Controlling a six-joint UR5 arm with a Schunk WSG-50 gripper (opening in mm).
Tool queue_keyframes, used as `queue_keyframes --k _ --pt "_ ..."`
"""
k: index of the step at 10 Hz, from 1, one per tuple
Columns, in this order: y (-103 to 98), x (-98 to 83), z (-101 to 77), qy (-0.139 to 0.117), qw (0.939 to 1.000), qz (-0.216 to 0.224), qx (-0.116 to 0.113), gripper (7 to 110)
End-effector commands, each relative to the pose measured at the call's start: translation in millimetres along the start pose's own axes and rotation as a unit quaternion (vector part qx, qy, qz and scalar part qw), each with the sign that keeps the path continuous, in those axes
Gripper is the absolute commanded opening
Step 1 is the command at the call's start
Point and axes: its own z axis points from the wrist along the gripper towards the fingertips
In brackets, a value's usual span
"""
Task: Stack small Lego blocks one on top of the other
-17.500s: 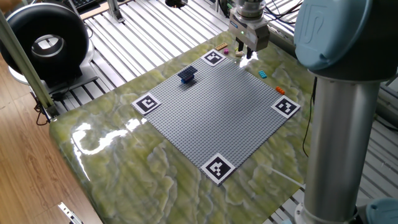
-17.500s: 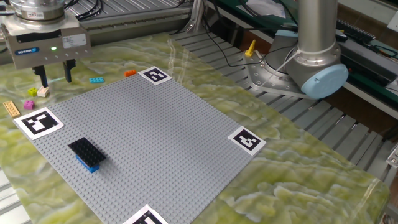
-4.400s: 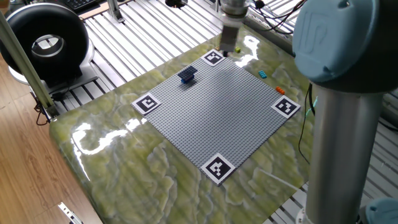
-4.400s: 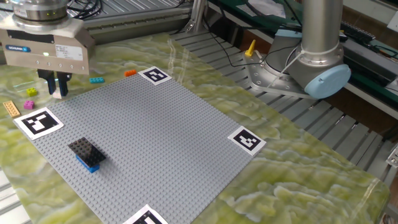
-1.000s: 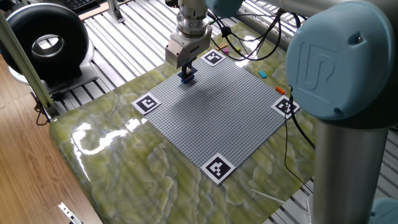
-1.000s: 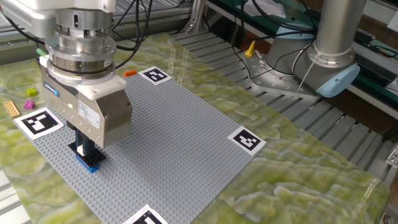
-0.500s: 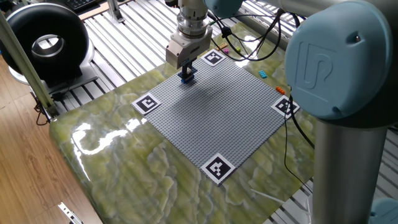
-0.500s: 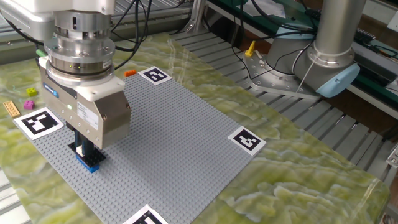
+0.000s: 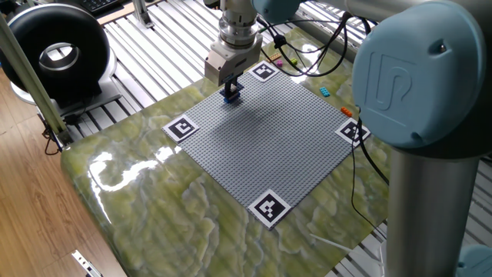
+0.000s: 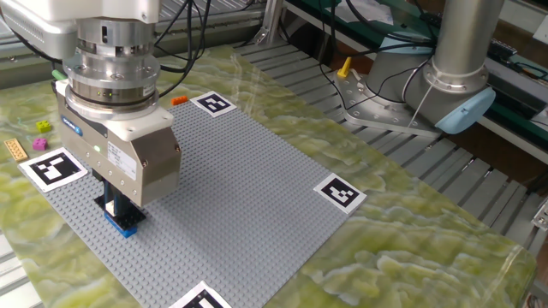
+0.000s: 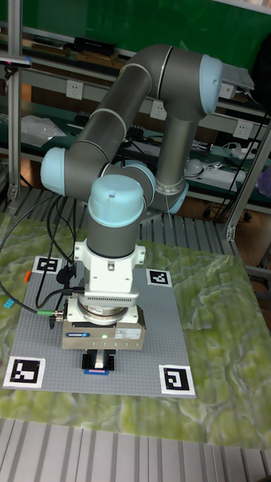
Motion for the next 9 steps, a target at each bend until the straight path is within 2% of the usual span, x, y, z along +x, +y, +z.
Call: queue_keyframes --k 1,6,9 --pt "0.7 -1.0 -0.7 0.0 1.0 0.005 -0.005 7" --pt "4.9 -3.2 0.5 0.0 0.9998 0.01 -0.015 7" --pt "-5.3 -6.5 -0.6 -0.004 0.9999 0.013 0.006 7"
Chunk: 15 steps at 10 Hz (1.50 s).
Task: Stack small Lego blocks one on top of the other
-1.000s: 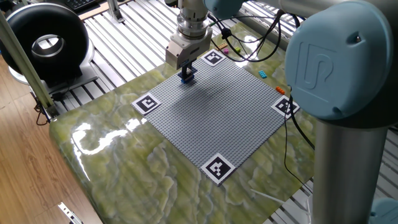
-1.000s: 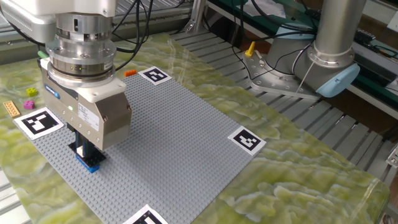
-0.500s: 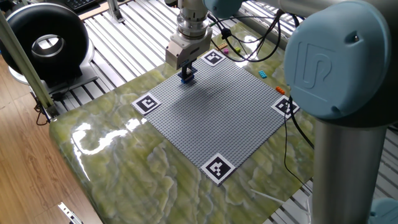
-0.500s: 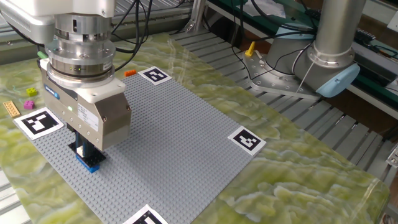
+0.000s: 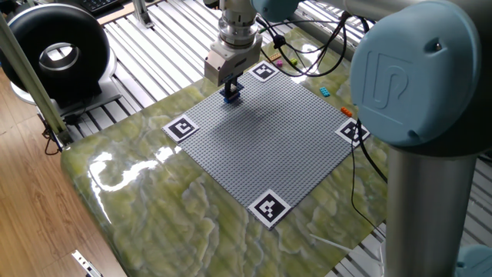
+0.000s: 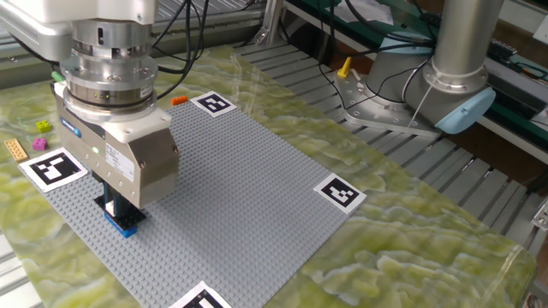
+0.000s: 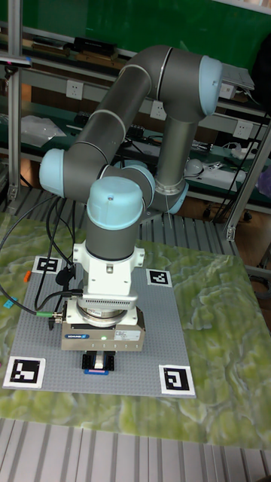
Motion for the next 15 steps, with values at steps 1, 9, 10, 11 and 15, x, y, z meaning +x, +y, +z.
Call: queue_keyframes --k 1,9,10,11,15 --pt "-2.4 -4.6 -4.4 -0.007 0.9998 0.01 0.017 7" --pt "4.3 -0.7 -5.5 0.007 0.9998 0.01 0.016 7" --pt "1.1 -0.3 -9.2 0.011 0.9998 0.001 0.015 7" --pt "0.5 0.8 -11.3 0.016 0.9998 -0.008 0.012 7" --pt "5.0 -4.2 -7.4 0.007 0.9997 -0.021 0.009 7"
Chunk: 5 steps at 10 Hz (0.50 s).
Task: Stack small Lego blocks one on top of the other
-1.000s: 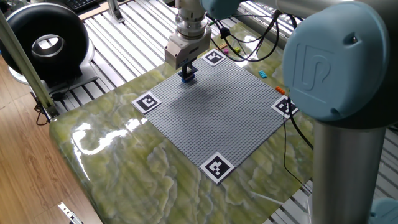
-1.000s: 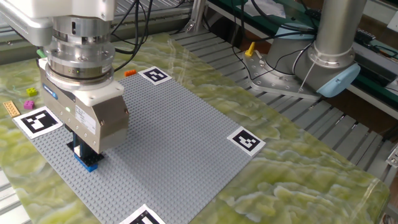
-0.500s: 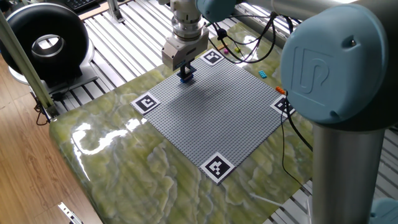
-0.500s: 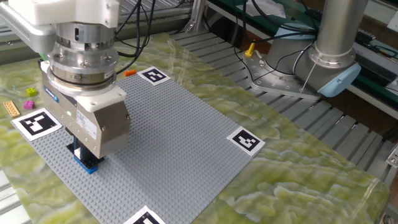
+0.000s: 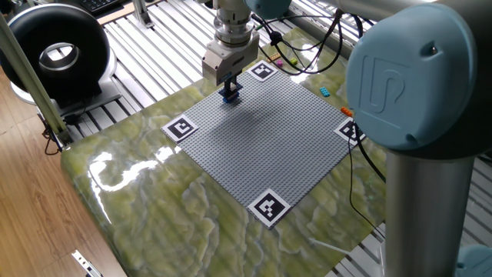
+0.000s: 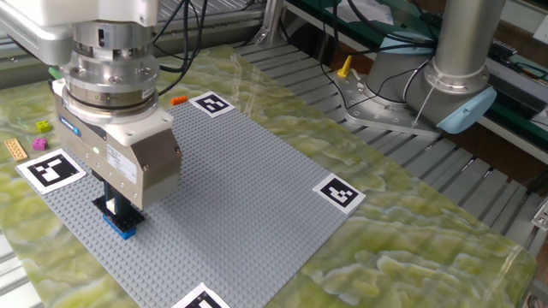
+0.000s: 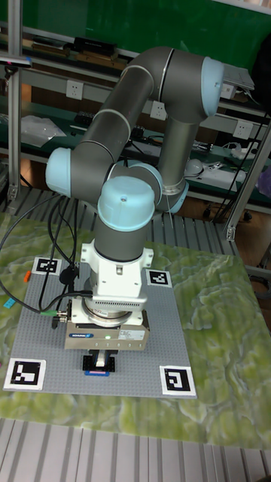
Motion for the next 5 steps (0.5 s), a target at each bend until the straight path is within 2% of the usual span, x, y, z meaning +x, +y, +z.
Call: queue_keyframes --k 1,2,5 --pt "-0.4 -2.7 -1.8 -0.005 1.0 0.0 -0.002 7" --pt "-2.5 -3.8 -2.2 -0.009 1.0 0.003 0.002 7" --pt "5.2 -5.6 1.7 -0.016 0.9997 0.013 -0.012 7"
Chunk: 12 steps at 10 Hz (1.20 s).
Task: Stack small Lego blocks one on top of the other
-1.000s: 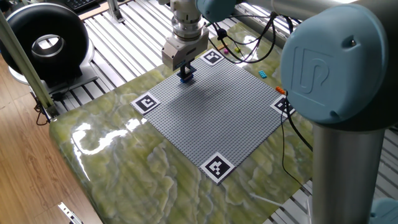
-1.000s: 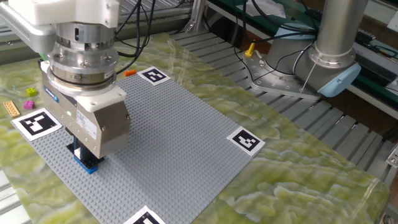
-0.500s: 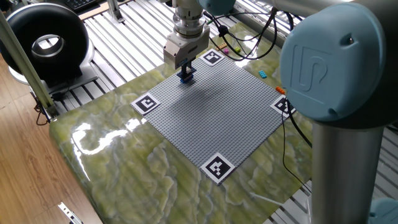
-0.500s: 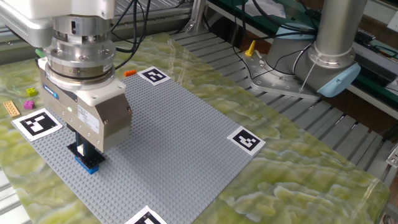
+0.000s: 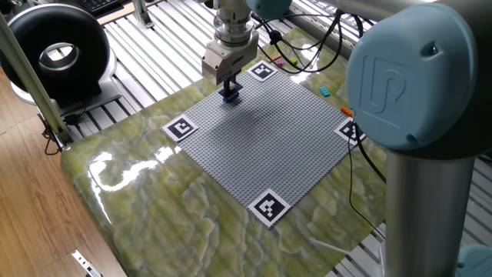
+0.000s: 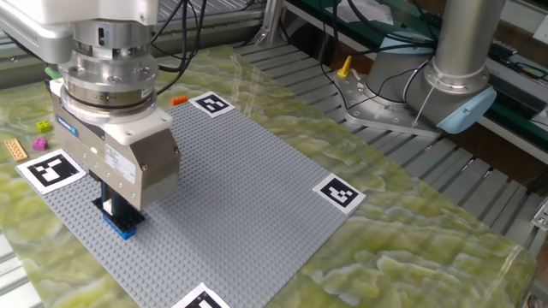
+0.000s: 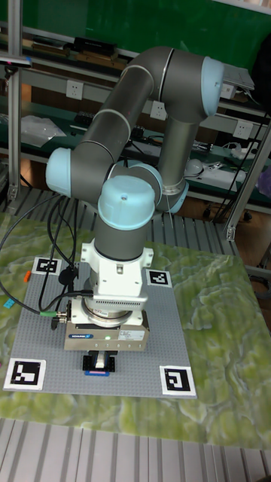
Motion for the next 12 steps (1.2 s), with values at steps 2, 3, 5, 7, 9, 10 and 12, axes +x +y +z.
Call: queue_keyframes --k 2,3,5,7,9,10,12 --pt "0.6 0.2 2.4 -0.004 0.9999 0.013 -0.002 7" --pt "-0.1 -4.1 2.1 -0.013 0.9998 0.015 -0.001 7" --pt "-1.5 -5.1 1.1 -0.018 0.9997 0.014 0.001 7" --pt "0.1 -2.0 1.6 -0.016 0.9998 0.015 0.0 7" --pt "0.1 -1.2 2.3 -0.015 0.9998 0.015 -0.001 7" --pt "0.0 -0.1 2.6 -0.013 0.9998 0.015 -0.001 7" --pt "0.8 1.7 3.3 -0.011 0.9998 0.015 -0.002 7"
